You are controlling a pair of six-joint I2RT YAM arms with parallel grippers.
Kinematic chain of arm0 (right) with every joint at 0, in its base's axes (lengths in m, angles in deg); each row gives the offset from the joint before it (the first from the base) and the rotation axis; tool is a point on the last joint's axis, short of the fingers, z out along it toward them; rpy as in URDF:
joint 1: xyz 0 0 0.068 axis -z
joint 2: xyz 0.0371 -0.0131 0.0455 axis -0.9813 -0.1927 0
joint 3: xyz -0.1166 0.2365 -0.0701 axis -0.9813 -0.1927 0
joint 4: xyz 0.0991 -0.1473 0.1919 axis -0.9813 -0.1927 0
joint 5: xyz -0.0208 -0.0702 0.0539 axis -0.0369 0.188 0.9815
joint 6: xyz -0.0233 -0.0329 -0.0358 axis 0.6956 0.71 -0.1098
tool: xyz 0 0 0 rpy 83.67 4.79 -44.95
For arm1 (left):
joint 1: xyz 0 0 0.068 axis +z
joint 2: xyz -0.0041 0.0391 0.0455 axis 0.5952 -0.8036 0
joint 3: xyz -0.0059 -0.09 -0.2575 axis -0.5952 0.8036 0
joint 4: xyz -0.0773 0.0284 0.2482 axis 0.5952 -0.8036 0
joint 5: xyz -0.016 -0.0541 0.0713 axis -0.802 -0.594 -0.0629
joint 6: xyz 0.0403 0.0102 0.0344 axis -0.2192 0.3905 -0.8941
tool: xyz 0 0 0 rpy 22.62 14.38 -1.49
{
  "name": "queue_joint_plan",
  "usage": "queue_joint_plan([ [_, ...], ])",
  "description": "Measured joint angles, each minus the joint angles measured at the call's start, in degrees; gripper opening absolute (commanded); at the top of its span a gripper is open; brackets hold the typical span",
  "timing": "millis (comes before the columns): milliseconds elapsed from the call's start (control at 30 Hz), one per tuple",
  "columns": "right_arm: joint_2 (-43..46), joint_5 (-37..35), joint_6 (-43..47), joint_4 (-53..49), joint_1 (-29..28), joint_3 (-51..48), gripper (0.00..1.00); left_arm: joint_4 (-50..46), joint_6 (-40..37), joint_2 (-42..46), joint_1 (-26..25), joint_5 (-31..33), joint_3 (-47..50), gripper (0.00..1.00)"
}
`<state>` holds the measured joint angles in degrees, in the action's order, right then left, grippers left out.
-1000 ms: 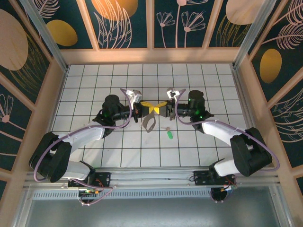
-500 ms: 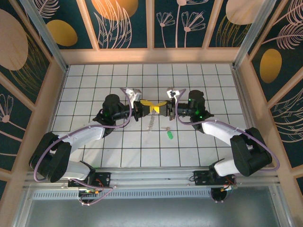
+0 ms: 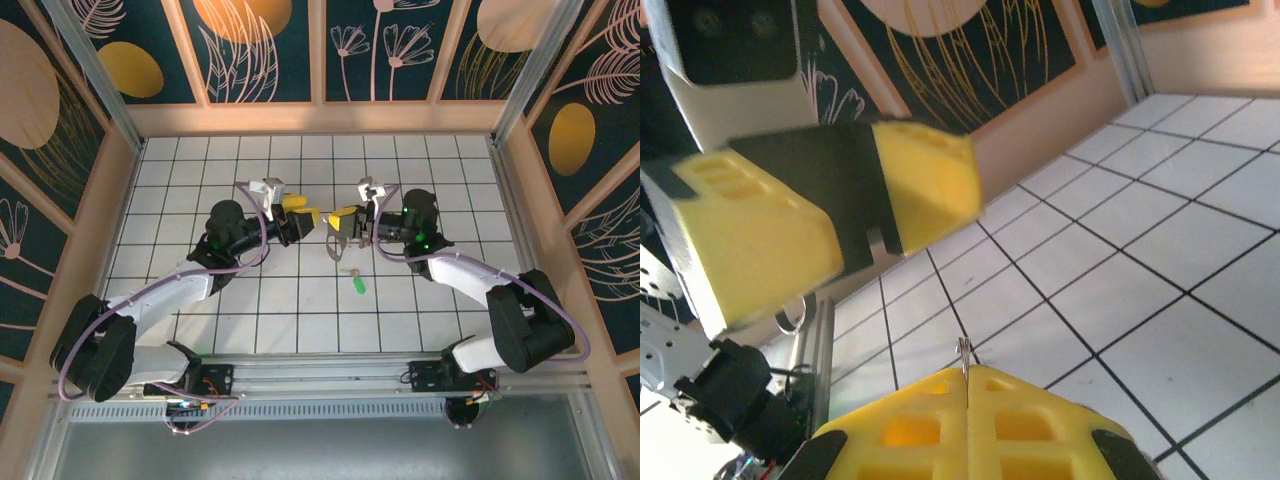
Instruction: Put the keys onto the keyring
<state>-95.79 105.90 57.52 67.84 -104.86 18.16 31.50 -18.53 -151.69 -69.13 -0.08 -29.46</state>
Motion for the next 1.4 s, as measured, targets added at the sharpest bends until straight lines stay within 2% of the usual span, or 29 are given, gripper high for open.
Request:
queue_joint_plan([
  [333, 0.11, 0.42, -4.63, 8.66, 0.63, -0.76, 0.00, 3.96, 3.78, -1.60, 0.09, -2.49, 1.68, 0.60],
  [633, -3.85, 2.10, -10.08, 15.21, 1.14, 0.15, 0.00, 14.40, 11.69, -3.23, 4.44, -7.63, 3.67, 0.61],
  [800, -5.81, 3.08, -12.92, 17.94, 1.14, 0.94, 0.00, 18.32, 14.60, -4.98, 4.85, -10.58, 3.67, 0.61],
  [1400, -7.67, 3.48, -14.88, 20.09, -0.50, 2.67, 0.00, 23.78, 18.62, -8.37, 4.85, -15.41, 3.65, 0.50],
])
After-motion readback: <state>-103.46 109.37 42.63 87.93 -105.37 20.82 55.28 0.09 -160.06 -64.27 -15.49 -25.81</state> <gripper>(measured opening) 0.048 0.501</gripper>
